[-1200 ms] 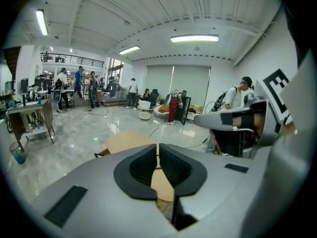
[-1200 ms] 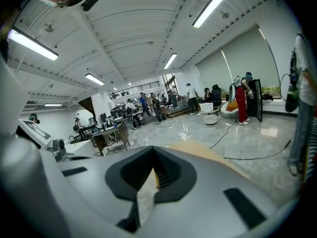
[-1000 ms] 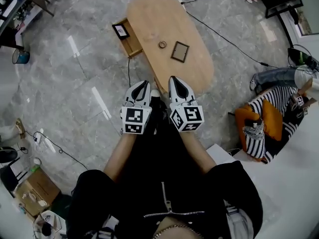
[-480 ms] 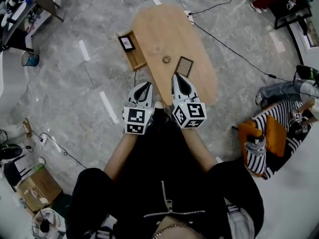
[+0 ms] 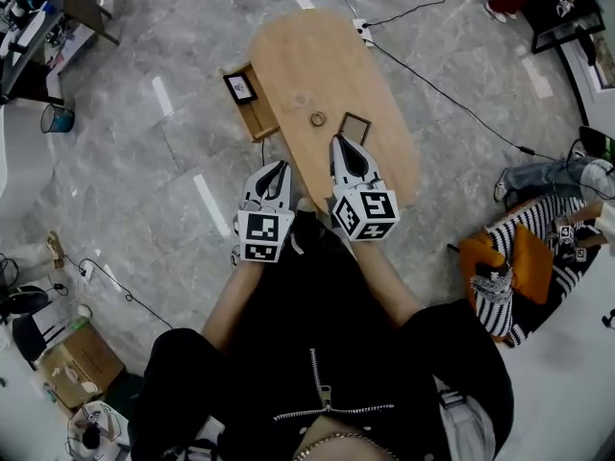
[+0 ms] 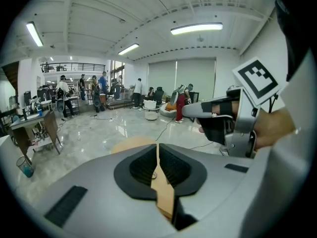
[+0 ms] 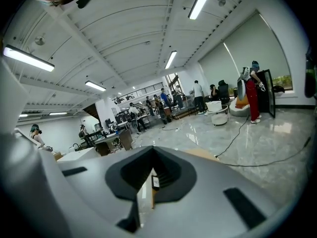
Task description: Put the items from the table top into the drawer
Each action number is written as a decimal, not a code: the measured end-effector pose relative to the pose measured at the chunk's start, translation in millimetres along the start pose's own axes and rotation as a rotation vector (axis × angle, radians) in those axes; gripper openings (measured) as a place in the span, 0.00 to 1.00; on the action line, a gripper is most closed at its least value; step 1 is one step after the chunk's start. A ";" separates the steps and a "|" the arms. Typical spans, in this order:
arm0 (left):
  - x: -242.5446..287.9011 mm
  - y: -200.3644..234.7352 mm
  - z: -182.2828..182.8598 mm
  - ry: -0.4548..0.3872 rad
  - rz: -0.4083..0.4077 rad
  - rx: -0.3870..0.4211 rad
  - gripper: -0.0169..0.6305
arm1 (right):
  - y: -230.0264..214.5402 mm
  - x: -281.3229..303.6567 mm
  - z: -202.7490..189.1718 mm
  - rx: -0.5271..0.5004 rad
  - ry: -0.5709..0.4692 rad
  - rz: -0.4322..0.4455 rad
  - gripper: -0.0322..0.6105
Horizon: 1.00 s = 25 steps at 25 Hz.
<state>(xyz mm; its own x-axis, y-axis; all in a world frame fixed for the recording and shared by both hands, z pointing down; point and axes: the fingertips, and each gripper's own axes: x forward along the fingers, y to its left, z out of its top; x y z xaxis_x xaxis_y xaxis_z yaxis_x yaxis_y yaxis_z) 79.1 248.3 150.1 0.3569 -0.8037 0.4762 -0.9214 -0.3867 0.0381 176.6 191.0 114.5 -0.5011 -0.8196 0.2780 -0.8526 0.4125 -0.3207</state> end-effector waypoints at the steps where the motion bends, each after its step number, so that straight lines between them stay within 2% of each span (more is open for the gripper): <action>1: 2.1 3.6 0.8 0.003 -0.002 0.002 0.07 | -0.8 2.5 -0.4 0.003 0.002 -0.005 0.06; 8: 31.9 28.0 9.2 0.013 -0.044 0.004 0.07 | -8.3 23.0 -3.3 0.006 0.018 -0.057 0.06; 14: 67.1 49.3 19.3 0.016 -0.149 0.021 0.07 | -20.3 52.1 -2.0 0.023 0.024 -0.163 0.06; 21: 94.1 98.6 16.6 0.041 -0.260 0.030 0.07 | -1.6 105.1 -11.9 0.037 0.065 -0.252 0.06; 25: 105.3 120.0 12.0 0.060 -0.319 0.092 0.07 | 9.3 129.8 -18.6 0.042 0.082 -0.284 0.06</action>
<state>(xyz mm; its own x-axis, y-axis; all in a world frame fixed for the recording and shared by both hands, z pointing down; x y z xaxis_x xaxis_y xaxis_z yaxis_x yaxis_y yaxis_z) 7.9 111.8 194.3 0.6126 -0.6091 0.5037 -0.7463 -0.6556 0.1149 100.9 95.8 164.4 -0.2545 -0.8645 0.4333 -0.9545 0.1526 -0.2563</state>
